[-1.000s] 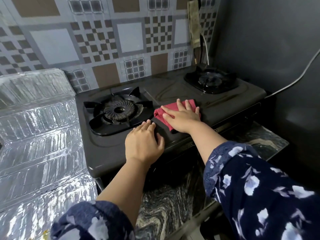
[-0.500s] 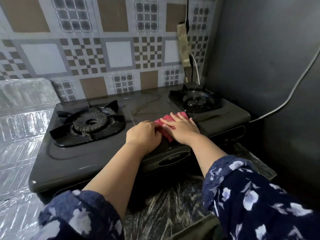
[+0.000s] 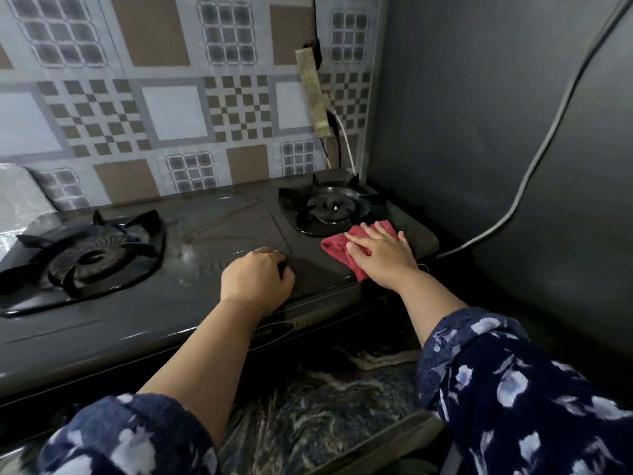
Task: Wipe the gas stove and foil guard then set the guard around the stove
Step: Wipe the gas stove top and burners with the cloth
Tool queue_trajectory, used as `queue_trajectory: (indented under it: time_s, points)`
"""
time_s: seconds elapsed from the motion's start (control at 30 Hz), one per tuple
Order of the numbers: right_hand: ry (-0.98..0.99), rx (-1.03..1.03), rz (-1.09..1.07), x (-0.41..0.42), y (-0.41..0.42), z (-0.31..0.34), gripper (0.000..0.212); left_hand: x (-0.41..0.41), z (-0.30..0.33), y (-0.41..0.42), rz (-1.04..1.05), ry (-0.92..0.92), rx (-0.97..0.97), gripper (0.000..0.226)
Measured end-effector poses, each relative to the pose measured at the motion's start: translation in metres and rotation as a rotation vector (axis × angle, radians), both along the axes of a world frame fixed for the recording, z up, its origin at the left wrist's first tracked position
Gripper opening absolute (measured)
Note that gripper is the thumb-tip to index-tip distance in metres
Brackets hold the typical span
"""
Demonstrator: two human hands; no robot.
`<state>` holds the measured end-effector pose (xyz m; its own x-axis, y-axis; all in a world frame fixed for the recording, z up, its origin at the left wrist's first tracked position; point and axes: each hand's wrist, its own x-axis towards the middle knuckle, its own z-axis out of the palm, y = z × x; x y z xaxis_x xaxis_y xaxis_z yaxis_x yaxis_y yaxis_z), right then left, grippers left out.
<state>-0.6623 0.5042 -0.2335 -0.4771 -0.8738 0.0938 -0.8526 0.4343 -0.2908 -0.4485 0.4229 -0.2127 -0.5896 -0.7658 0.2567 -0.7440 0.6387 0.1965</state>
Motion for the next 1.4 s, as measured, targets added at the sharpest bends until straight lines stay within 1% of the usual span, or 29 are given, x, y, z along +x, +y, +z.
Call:
queue_trajectory:
  time_s: [0.13, 0.27, 0.4, 0.53, 0.67, 0.77, 0.9, 0.97, 1.07, 1.2, 1.3, 1.4]
  points:
    - [0.035, 0.022, -0.079, -0.033, 0.004, 0.001, 0.049, -0.001, -0.004, 0.002, 0.042, 0.047, -0.005, 0.038]
    - [0.030, 0.122, -0.179, -0.060, 0.000, 0.004, 0.054, 0.000, -0.005, 0.000, 0.070, 0.086, -0.011, 0.036]
    - [-0.009, 0.176, -0.301, -0.058, -0.013, 0.009, 0.057, -0.001, -0.004, -0.003, 0.076, 0.074, 0.001, 0.036]
    - [-0.003, 0.161, -0.360, -0.038, -0.020, 0.009, 0.060, 0.001, -0.003, -0.004, 0.050, 0.061, -0.001, 0.038]
    - [0.040, 0.095, -0.329, 0.000, -0.024, 0.005, 0.061, 0.004, 0.001, -0.005, -0.030, 0.024, 0.023, 0.042]
    - [0.054, 0.094, -0.283, 0.035, -0.027, 0.004, 0.062, 0.010, 0.005, -0.010, -0.110, -0.026, 0.053, 0.043]
    - [0.039, 0.098, -0.225, 0.086, -0.035, 0.003, 0.060, 0.029, 0.010, -0.023, -0.200, 0.004, 0.188, 0.041]
    - [0.026, 0.098, -0.199, 0.109, -0.040, 0.004, 0.060, 0.044, 0.011, -0.031, -0.200, 0.008, 0.183, 0.041]
    - [0.002, 0.119, -0.172, 0.141, -0.050, 0.006, 0.060, 0.069, 0.010, -0.050, -0.186, -0.040, 0.165, 0.041]
    - [0.002, 0.173, -0.106, 0.174, -0.066, 0.008, 0.060, 0.092, 0.011, -0.077, -0.129, -0.073, 0.129, 0.034]
    - [-0.025, 0.185, -0.088, 0.174, -0.071, 0.014, 0.060, 0.098, 0.010, -0.092, -0.106, -0.084, 0.125, 0.033]
    - [-0.069, 0.210, -0.116, 0.162, -0.079, 0.022, 0.060, 0.099, 0.008, -0.102, -0.119, -0.095, 0.137, 0.035]
